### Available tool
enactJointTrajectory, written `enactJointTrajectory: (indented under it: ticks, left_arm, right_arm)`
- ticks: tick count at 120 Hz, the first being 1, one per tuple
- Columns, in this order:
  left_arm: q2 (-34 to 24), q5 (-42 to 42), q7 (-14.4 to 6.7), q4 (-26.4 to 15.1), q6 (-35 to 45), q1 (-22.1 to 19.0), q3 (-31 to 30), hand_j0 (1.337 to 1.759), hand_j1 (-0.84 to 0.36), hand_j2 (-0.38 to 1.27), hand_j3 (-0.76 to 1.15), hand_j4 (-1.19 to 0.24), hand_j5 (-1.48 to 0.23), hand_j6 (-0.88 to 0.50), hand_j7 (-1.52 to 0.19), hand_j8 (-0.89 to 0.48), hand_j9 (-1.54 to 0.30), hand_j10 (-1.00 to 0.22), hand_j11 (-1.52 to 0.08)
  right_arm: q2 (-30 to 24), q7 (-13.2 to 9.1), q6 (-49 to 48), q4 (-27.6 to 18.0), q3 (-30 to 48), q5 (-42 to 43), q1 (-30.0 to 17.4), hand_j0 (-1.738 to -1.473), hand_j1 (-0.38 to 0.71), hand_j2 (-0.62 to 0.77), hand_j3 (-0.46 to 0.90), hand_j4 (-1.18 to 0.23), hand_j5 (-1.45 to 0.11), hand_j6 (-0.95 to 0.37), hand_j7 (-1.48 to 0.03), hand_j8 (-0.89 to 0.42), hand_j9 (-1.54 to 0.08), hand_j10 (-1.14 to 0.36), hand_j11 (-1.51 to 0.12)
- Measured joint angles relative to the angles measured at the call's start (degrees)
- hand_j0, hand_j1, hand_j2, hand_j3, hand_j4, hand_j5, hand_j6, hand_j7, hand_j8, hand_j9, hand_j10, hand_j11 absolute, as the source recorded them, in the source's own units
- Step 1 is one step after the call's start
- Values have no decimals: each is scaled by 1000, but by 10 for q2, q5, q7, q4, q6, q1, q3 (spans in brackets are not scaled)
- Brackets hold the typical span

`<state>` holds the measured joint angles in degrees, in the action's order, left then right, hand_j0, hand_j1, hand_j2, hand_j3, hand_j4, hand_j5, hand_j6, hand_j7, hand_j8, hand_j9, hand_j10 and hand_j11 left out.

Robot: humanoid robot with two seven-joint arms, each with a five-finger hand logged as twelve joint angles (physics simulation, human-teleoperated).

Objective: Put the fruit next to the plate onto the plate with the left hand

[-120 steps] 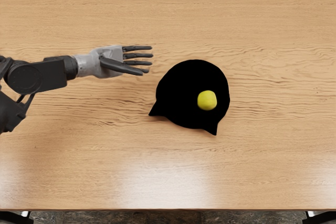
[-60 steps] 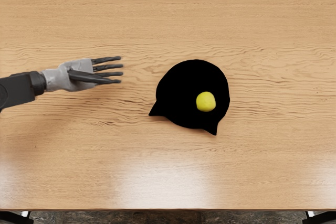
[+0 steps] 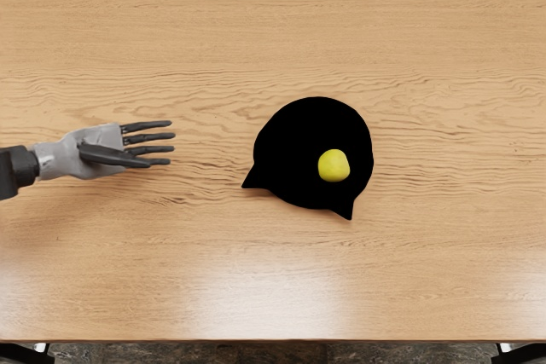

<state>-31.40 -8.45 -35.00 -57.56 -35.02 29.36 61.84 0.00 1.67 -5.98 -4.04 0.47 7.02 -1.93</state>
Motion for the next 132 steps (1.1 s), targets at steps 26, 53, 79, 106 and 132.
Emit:
enactJointTrajectory:
  ticks: [26,53,79,106,132]
  left_arm:
    - [-3,10,0,-11,0,-4,-5,1658,45,51,0,-252,-329,-252,-329,-252,-329,-252,-329]
    - [-11,12,0,-10,0,-6,-5,1658,46,51,0,-252,-328,-251,-328,-251,-328,-251,-328]
    - [-55,39,0,-15,0,-20,-4,1658,46,51,0,-251,-328,-251,-328,-251,-328,-251,-328]
    - [-60,58,0,-40,0,-27,-2,1658,47,51,0,-251,-328,-251,-328,-251,-328,-251,-328]
    - [-60,63,0,-47,0,-27,-1,1658,47,51,0,-251,-328,-251,-328,-251,-328,-251,-328]
  right_arm:
    - [0,0,0,0,0,0,0,-1658,-305,-7,0,-37,-47,-37,-47,-37,-47,-37,-47]
    - [0,0,0,0,0,0,0,-1658,-305,-7,0,-37,-47,-37,-47,-37,-47,-37,-47]
    - [0,0,0,0,0,0,0,-1658,-305,-7,0,-37,-47,-37,-47,-37,-47,-37,-47]
    - [0,0,0,0,0,0,0,-1658,-305,-7,0,-37,-47,-37,-47,-37,-47,-37,-47]
    - [0,0,0,0,0,0,0,-1658,-305,-7,0,-37,-47,-37,-47,-37,-47,-37,-47]
